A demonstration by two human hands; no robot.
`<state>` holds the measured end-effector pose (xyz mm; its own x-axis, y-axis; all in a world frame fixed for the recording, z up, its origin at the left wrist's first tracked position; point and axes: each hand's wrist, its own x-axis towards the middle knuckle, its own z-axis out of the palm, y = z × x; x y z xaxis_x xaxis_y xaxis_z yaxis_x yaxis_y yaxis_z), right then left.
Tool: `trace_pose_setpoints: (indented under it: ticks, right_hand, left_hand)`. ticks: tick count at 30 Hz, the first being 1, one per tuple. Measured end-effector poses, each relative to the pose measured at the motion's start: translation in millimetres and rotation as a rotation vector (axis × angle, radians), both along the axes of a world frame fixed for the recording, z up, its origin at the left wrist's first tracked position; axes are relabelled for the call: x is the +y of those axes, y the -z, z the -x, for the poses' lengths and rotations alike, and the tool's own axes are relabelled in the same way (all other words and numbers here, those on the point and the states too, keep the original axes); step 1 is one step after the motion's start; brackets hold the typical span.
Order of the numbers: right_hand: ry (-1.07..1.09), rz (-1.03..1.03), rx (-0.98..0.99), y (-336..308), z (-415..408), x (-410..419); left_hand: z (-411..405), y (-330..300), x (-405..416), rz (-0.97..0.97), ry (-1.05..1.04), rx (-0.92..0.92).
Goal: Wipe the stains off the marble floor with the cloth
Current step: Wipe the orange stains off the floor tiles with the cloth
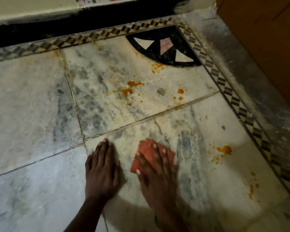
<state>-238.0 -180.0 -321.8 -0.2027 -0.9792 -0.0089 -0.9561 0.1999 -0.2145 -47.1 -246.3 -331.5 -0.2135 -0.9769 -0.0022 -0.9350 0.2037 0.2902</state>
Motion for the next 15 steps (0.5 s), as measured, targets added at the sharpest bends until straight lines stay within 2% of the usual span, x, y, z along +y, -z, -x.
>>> trace_pose_setpoints:
  ticks: [3,6,7,9,12,14,15]
  right_hand:
    - [0.148,-0.031,0.062,5,32,4]
    - [0.362,0.051,0.012,22,34,-78]
    - [0.366,0.064,-0.008,25,21,-107]
    - [0.241,0.04,-0.009,26,-14,-132]
    - [-0.038,0.075,0.034,17,-39,-91]
    - [-0.062,0.086,0.051,13,-21,-52]
    - [-0.006,0.08,0.065,15,-7,-47]
  left_hand:
    - [-4,0,0,-0.01,0.002,0.035]
    - [-6,4,0,0.004,0.008,0.065]
    - [-8,6,1,0.014,0.012,0.082]
    - [-12,9,-3,0.023,0.017,0.114]
    - [-15,1,-24,0.012,-0.035,0.199]
    - [-18,-3,-59,0.029,-0.015,0.205]
    - [-22,-5,-84,0.06,0.018,0.167]
